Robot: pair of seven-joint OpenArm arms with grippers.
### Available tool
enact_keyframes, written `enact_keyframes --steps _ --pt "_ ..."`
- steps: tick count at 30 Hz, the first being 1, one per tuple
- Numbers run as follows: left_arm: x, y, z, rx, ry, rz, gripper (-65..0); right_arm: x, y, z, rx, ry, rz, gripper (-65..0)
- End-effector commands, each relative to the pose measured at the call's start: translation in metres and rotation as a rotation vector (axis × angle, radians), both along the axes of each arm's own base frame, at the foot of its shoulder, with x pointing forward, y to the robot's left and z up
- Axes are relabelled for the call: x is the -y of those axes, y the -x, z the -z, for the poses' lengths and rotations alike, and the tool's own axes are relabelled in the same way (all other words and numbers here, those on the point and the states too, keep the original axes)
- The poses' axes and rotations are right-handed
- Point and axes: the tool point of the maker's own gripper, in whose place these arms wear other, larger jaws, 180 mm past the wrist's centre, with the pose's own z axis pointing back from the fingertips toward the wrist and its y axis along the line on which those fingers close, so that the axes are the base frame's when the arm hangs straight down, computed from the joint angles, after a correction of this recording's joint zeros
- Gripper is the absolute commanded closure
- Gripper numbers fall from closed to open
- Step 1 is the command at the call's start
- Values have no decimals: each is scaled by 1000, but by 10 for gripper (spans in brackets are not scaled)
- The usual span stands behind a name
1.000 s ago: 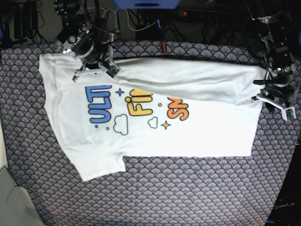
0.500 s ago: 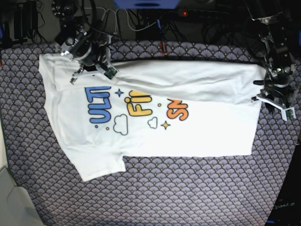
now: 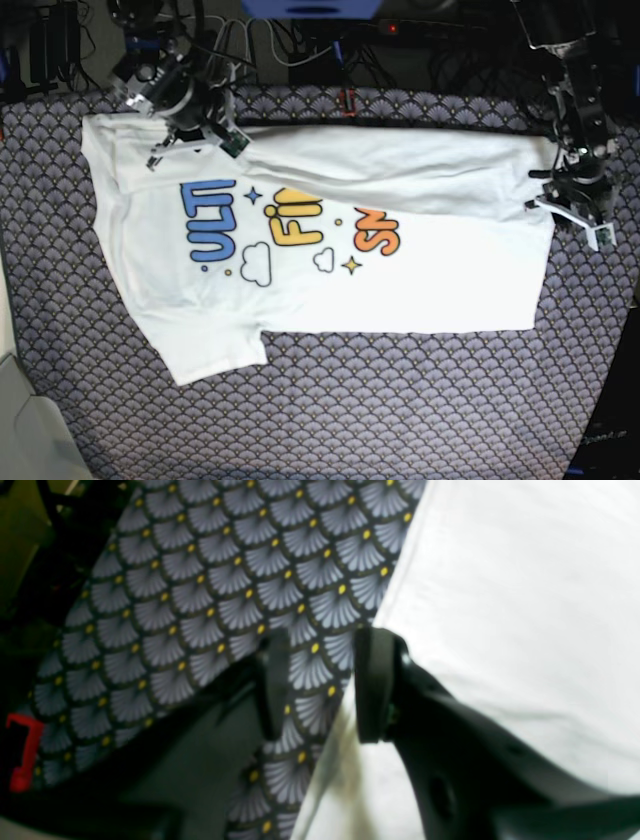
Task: Fold the T-shirt properly
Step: 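Lower the right gripper and pinch the shirt edge by the sleeve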
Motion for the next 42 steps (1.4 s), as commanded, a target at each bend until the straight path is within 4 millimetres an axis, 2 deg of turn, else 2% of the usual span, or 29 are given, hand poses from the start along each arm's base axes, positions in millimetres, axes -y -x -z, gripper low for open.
enact_keyframes --steps 1,3,7,10,20,26,29,32,37,42 --pt "-3 -10 -13 45 -18 8 -215 1 -5 -7 27 -2 0 0" --pt "-4 -9 -6 29 -9 2 -180 1 -5 -7 27 -2 0 0" --pt "-4 -6 8 -1 15 -10 0 1 -4 -6 25 -2 0 0" --pt "-5 -4 14 -17 18 -14 -12 1 -4 -6 25 -2 0 0" --pt "-7 -4 13 -18 12 -14 -4 -2 8 -2 0 -6 -7 0" --pt "-9 -5 11 -16 7 -14 -4 7 10 4 -57 77 1 0" --pt "-9 -5 11 -15 6 -13 -4 11 10 6 -75 131 -32 -88" --pt "-9 -5 10 -13 6 -13 -4 6 14 6 -75 136 -77 -171" --pt "-9 -5 10 -14 4 -13 -4 1 13 5 -68 124 -82 -173" --pt "-9 -5 10 -14 4 -13 -4 1 3 -10 -15 124 -83 -173"
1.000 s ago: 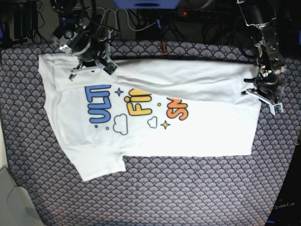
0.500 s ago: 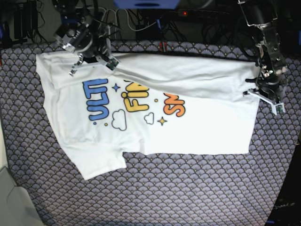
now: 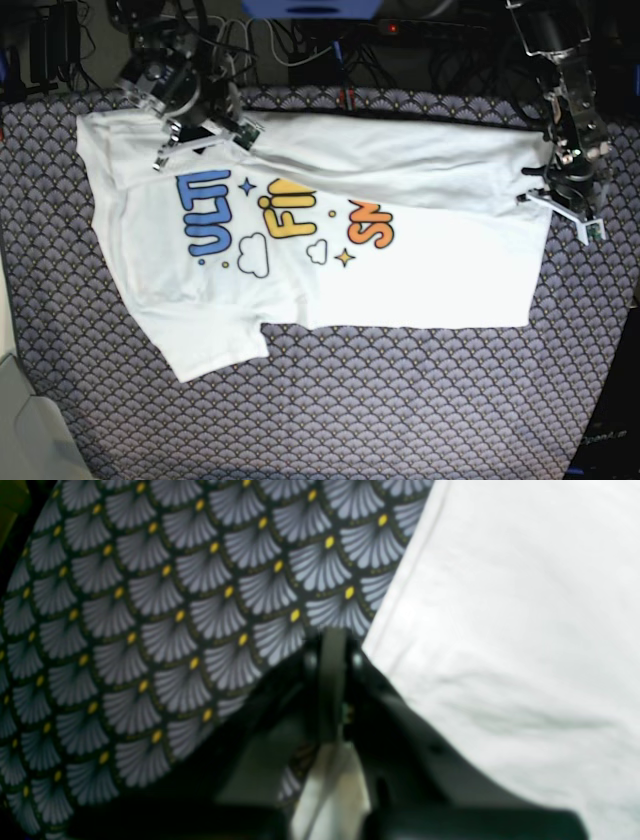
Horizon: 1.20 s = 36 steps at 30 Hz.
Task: Fold the T-shirt properly
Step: 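Lower the right gripper and pinch the shirt edge by the sleeve, then move both grippers along the shirt's side edges and grasp them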
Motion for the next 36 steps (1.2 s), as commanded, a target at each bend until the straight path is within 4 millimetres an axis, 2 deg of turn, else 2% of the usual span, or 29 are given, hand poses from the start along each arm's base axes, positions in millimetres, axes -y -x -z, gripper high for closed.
enact_keyframes --steps 1,7,10,14,18,22,23,25,28,30,32,36 --pt "-7 -10 -17 49 -34 4 -4 -1 -6 -9 36 -10 -1 -173" --pt "-8 -12 -21 58 -39 6 -4 1 -10 -12 50 -5 -4 -177" --pt "-10 -12 -23 65 -39 -1 -4 17 -23 -17 81 30 10 -178" --pt "-13 -22 -51 129 -74 10 -4 52 -55 -36 163 71 107 -179" --pt "-9 -42 -93 231 -113 24 -4 80 -95 -62 264 91 186 -179" --pt "-11 -68 -112 287 -102 14 -7 93 -136 -78 324 91 229 -179" --pt "-11 -73 -110 286 -93 11 -21 96 -148 -80 329 90 237 -182" --pt "-13 -81 -107 268 -72 2 -87 101 -168 -80 328 87 255 -209" --pt "-12 -96 -107 253 -34 -9 -262 112 -194 -68 277 84 289 -253" --pt "-12 -103 -105 251 -18 -13 -346 116 -212 -57 238 65 305 -267" --pt "-5 -114 -105 248 -6 7 -381 116 -226 -46 209 31 310 -272" --pt "14 -136 -105 234 0 64 -387 113 -246 -29 177 -51 308 -272"
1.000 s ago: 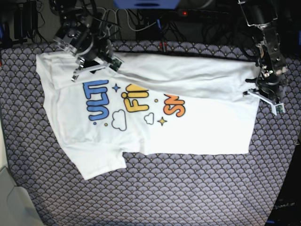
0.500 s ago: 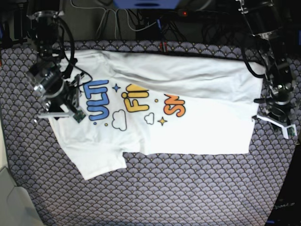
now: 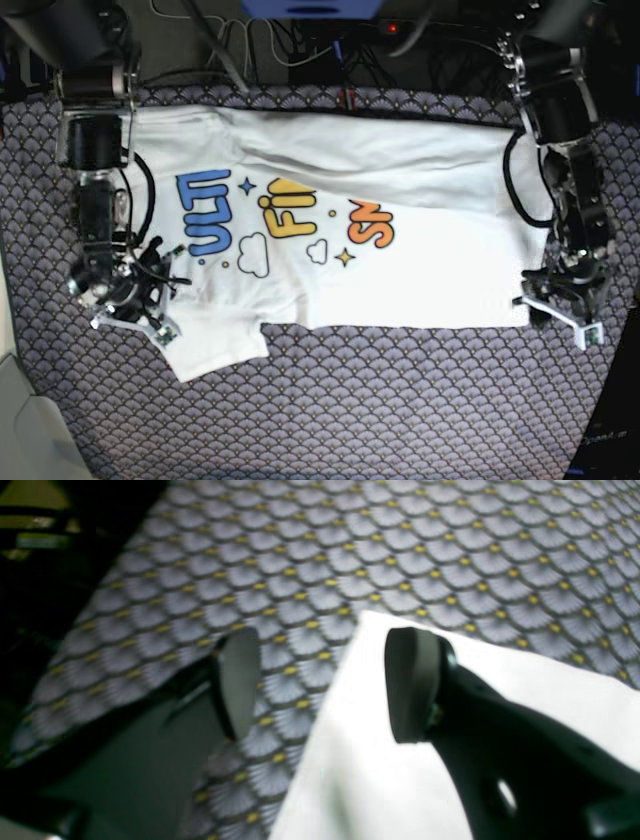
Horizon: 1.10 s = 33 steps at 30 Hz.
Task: Fold the T-shirt properly
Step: 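Move both grippers along the shirt's side edges and grasp them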
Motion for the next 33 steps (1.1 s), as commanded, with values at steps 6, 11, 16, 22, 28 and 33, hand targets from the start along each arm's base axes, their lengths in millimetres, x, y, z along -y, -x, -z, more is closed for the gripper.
enact_keyframes --steps 6,11,16,22,28,33 --pt "-1 -38 -29 72 -8 8 -386 13 -29 -17 90 -57 -3 -274" --pt "-4 -50 -29 132 -9 -1 -388 39 -28 -12 88 -90 56 -275" --pt "-6 -56 -23 126 -6 -11 -387 64 -34 -15 127 -195 175 -275" --pt "-7 -53 -15 94 -46 -4 -387 78 -28 -5 131 -253 233 -275" --pt "-11 -49 -11 82 -47 -11 -386 74 -21 8 98 -269 239 -275" --pt "-10 -44 -2 63 -47 -8 -388 66 -22 10 95 -278 231 -267"
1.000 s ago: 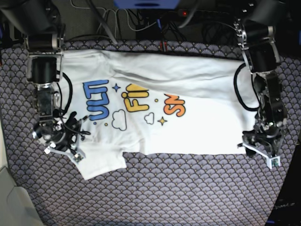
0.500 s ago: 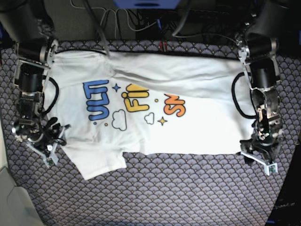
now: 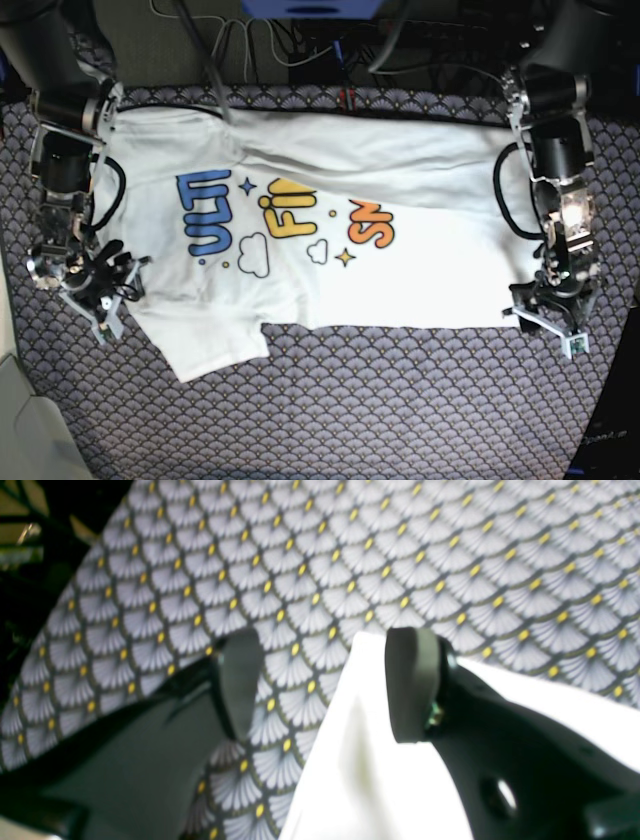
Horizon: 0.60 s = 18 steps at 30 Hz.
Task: Fold the T-shirt properly
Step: 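Move both grippers along the shirt's side edges and grasp them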
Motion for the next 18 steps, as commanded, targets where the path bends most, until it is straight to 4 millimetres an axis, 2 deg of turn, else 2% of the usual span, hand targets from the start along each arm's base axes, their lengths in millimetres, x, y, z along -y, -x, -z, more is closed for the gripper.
enact_keyframes --steps 1,4,9,12,15,18 --pt "-8 -14 -27 70 -28 -4 -388 4 -14 -17 51 3 5 -256" --pt "-7 -9 -20 57 -27 -2 -388 3 -13 -16 49 2 4 -176" --pt "-4 -10 -17 53 -19 -1 -388 -5 -13 -14 47 -11 -1 0" --pt "-4 -14 -9 69 -12 -5 -388 -8 -9 -7 32 -12 -5 0" --pt "-4 -11 13 42 10 -11 -388 -9 -5 -3 22 -14 -6 0" --pt "-4 -11 24 48 17 -14 -388 -9 -4 -2 16 -12 -5 0"
